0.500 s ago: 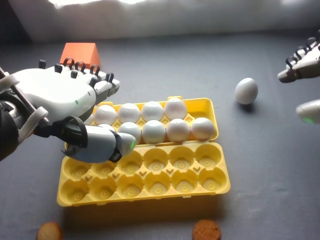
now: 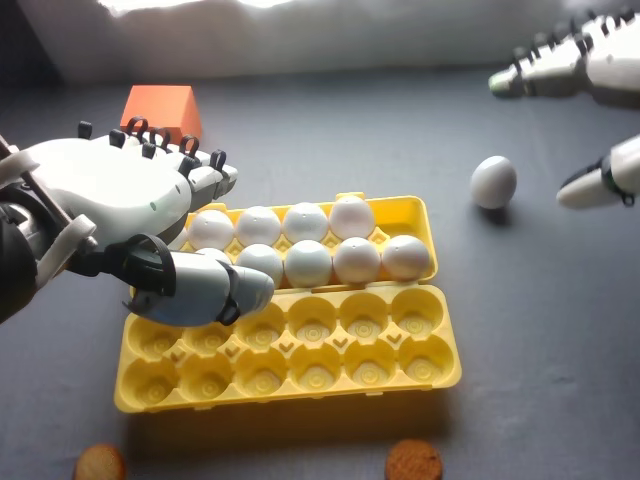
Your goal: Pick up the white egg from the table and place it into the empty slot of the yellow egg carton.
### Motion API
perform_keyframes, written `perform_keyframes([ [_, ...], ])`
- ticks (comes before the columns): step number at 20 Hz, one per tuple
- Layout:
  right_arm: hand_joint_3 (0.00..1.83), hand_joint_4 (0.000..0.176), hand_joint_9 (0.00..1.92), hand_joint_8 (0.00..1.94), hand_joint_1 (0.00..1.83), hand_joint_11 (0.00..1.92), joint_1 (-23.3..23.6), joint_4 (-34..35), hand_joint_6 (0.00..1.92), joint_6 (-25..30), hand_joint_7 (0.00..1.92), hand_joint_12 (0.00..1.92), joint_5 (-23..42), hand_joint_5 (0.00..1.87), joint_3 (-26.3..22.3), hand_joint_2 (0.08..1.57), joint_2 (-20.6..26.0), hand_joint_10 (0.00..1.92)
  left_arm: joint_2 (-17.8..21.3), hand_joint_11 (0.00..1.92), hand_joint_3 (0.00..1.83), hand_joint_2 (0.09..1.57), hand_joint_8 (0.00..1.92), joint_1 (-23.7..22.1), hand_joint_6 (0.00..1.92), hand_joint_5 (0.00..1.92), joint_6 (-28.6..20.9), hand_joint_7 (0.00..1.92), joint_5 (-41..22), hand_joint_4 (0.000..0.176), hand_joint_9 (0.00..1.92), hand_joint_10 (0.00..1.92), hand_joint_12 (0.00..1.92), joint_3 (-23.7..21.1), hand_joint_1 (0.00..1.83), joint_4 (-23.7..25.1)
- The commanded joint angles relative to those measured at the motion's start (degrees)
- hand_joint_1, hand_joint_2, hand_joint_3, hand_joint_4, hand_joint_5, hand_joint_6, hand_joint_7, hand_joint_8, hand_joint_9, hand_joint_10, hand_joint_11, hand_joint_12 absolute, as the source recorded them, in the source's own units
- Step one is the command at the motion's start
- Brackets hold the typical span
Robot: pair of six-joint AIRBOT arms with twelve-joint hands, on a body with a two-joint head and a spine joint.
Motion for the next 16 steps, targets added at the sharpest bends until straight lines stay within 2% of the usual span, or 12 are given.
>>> perform_keyframes([
  [1, 0.00, 0.000, 0.12, 0.00, 0.94, 0.00, 1.07, 0.33, 0.00, 0.13, 0.12, 0.52, 3.97, 0.13, 1.02, 0.97, -0.29, 0.00, 0.57, 0.04, 0.00, 1.15, 0.01, -0.56, 0.01, 0.10, 0.03, 0.09, -1.10, 0.000, 0.06, 0.01, 0.02, -0.23, 0.00, 2.87],
  [3, 0.00, 0.000, 0.14, 0.00, 1.06, 0.00, 1.66, 1.15, 0.00, 0.14, 0.14, 0.50, 1.63, 0.15, 3.29, 0.94, -2.85, 0.01, 0.56, 0.04, 0.00, 1.15, 0.00, -0.54, 0.00, 0.11, 0.03, 0.09, -1.37, 0.000, 0.07, 0.00, 0.03, -0.27, 0.00, 2.79],
  [4, 0.00, 0.000, 0.16, 0.01, 1.08, 0.00, 1.63, 2.19, 0.01, 0.14, 0.17, 0.56, 0.79, 0.19, 4.15, 0.92, -3.90, 0.01, 0.56, 0.05, 0.00, 1.15, 0.00, -0.54, 0.01, 0.12, 0.03, 0.10, -1.39, 0.000, 0.08, 0.00, 0.04, -0.22, 0.00, 2.73],
  [6, 0.00, 0.000, 0.22, 0.02, 1.07, 0.00, 1.04, 4.42, 0.02, 0.13, 0.24, 0.70, -0.68, 0.24, 5.84, 0.95, -6.13, 0.03, 0.48, 0.07, 0.00, 1.15, 0.00, -0.66, 0.00, 0.16, 0.04, 0.15, -1.67, 0.000, 0.13, 0.00, 0.08, 0.01, 0.00, 2.36],
  [7, 0.01, 0.000, 0.22, 0.01, 1.06, 0.00, 0.81, 4.56, 0.01, 0.13, 0.25, 0.73, -0.64, 0.22, 6.28, 0.96, -6.80, 0.02, 0.26, 0.01, 0.00, 1.15, 0.00, -0.72, 0.00, 0.17, 0.05, 0.17, -1.69, 0.000, 0.14, 0.00, 0.24, 0.19, 0.00, 2.35],
  [9, 0.00, 0.000, 0.26, 0.01, 1.08, 0.00, 0.63, 4.59, 0.01, 0.13, 0.28, 0.84, -0.13, 0.25, 7.64, 0.96, -8.53, 0.03, 0.24, 0.00, 0.00, 1.15, 0.01, -0.69, 0.00, 0.14, 0.46, 0.12, -2.01, 0.000, 0.10, 0.00, 0.22, 0.22, 0.00, 2.36],
  [10, 0.00, 0.000, 0.26, 0.01, 1.08, 0.00, 0.63, 4.72, 0.01, 0.13, 0.28, 0.87, 0.24, 0.25, 8.56, 0.97, -9.34, 0.03, 0.24, 0.00, 0.00, 1.16, 0.00, -0.69, 0.00, 0.18, 0.77, 0.16, -1.95, 0.000, 0.13, 0.00, 0.32, 0.24, 0.00, 2.36],
  [11, 0.00, 0.000, 0.27, 0.01, 1.07, 0.00, 0.64, 5.05, 0.01, 0.13, 0.29, 0.88, 0.62, 0.26, 9.56, 0.97, -10.15, 0.03, 0.20, 0.00, 0.00, 1.16, 0.00, -0.69, 0.00, 0.16, 0.80, 0.15, -1.96, 0.000, 0.12, 0.00, 0.29, 0.36, 0.00, 2.35],
  [12, 0.00, 0.000, 0.28, 0.01, 1.06, 0.00, 0.63, 5.43, 0.02, 0.13, 0.30, 0.87, 0.97, 0.28, 10.45, 0.97, -10.85, 0.03, 0.20, 0.00, 0.00, 1.14, 0.01, -0.69, 0.00, 0.11, 0.80, 0.09, -1.96, 0.000, 0.07, 0.00, 0.17, 0.47, 0.00, 2.33],
  [13, 0.00, 0.000, 0.29, 0.02, 1.06, 0.00, 0.35, 5.92, 0.03, 0.13, 0.33, 0.89, 1.23, 0.33, 11.59, 0.97, -11.76, 0.04, 0.14, 0.00, 0.00, 1.14, 0.01, -0.75, 0.00, 0.10, 0.80, 0.09, -1.95, 0.000, 0.07, 0.00, 0.16, 0.67, 0.00, 2.33],
  [15, 0.00, 0.000, 0.31, 0.02, 1.07, 0.00, -0.53, 6.30, 0.03, 0.12, 0.36, 0.94, 1.48, 0.36, 12.91, 0.97, -12.75, 0.04, 0.06, 0.00, 0.00, 1.15, 0.00, -1.01, 0.00, 0.16, 0.95, 0.16, -1.95, 0.000, 0.14, 0.00, 0.31, 0.85, 0.00, 2.31],
  [16, 0.00, 0.000, 0.33, 0.03, 1.07, 0.00, -1.10, 6.38, 0.04, 0.12, 0.38, 1.01, 1.79, 0.38, 13.43, 0.97, -13.08, 0.05, 0.02, 0.00, 0.00, 1.15, 0.00, -1.09, 0.00, 0.15, 1.03, 0.16, -1.95, 0.000, 0.13, 0.00, 0.31, 0.86, 0.00, 2.32],
])
